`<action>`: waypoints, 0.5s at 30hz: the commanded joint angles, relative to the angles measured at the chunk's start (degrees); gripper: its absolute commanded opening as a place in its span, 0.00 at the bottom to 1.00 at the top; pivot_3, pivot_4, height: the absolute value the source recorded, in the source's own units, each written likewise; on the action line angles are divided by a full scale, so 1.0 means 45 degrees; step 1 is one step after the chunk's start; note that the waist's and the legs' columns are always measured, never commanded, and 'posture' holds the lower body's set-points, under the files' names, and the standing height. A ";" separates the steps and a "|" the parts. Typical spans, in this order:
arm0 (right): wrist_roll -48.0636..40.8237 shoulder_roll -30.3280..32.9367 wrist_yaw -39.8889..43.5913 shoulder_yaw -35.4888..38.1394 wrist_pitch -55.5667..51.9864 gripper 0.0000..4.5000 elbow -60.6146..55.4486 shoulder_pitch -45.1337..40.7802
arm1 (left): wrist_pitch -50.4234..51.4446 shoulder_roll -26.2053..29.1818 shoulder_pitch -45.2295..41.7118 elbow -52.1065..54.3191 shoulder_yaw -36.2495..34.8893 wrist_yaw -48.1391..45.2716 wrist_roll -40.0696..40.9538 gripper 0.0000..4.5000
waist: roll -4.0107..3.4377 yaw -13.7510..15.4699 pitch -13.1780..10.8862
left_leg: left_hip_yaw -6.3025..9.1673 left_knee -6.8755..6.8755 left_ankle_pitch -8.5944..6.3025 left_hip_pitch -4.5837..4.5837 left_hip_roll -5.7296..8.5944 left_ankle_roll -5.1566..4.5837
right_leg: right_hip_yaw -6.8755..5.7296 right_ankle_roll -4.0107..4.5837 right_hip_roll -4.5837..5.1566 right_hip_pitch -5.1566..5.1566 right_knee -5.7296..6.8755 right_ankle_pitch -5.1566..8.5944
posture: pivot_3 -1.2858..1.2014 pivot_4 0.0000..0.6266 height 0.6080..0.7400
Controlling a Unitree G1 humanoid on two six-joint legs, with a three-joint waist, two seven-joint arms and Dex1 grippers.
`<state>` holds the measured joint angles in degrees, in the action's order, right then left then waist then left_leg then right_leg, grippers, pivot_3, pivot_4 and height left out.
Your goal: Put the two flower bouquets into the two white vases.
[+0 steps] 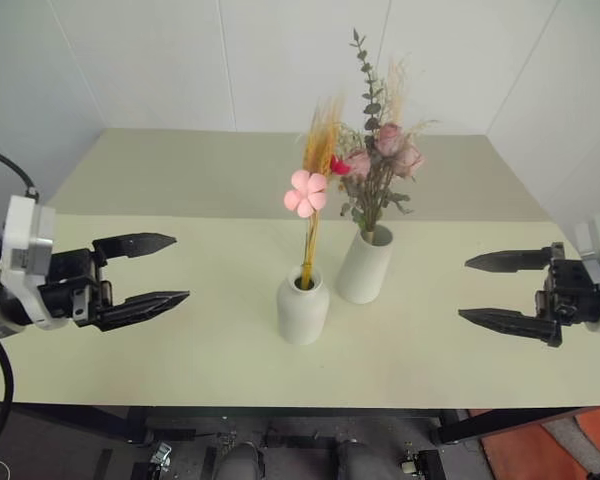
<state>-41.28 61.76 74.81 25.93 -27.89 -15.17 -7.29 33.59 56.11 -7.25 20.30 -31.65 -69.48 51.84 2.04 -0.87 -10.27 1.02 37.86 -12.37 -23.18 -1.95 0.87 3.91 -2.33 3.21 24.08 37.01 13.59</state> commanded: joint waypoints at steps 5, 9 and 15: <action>-0.0128 0.0390 0.0031 0.1156 -0.0156 1.00 -0.0217 0.0281 | 0.0002 -0.0024 -0.0302 0.0248 -0.0116 0.0205 0.0477 0.99 | 0.0000 0.0001 0.0000 | 0.0000 0.0000 0.0000 -0.0001 0.0001 0.0000 | 0.0000 0.0000 0.0000 -0.0001 0.0000 0.0000 | 0.52 0.24 1.00; -0.0193 0.0436 -0.0033 0.1243 -0.0286 1.00 -0.0263 0.0321 | 0.0107 0.0042 -0.0446 0.0182 -0.0001 0.0199 0.0667 0.99 | 0.0000 0.0001 0.0000 | 0.0000 0.0000 0.0000 0.0002 -0.0001 0.0000 | 0.0000 -0.0002 -0.0001 -0.0001 0.0001 0.0001 | 0.52 0.24 1.00; -0.0224 0.0455 -0.0294 0.1342 -0.0578 1.00 -0.0300 0.0221 | 0.0395 0.0026 -0.0562 0.0152 -0.0034 0.0230 0.1083 0.99 | 0.0000 -0.0017 0.0000 | -0.0001 0.0000 0.0000 0.0000 0.0000 0.0000 | 0.0001 -0.0001 -0.0001 0.0000 0.0001 0.0000 | 0.52 0.24 1.00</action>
<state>-41.55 62.50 74.17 29.37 -29.92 -15.42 -5.74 35.29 55.91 -8.93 20.29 -31.14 -68.28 55.38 2.04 -0.95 -10.27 1.02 37.86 -12.37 -23.18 -1.96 0.87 3.91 -2.33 3.21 24.08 37.02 13.60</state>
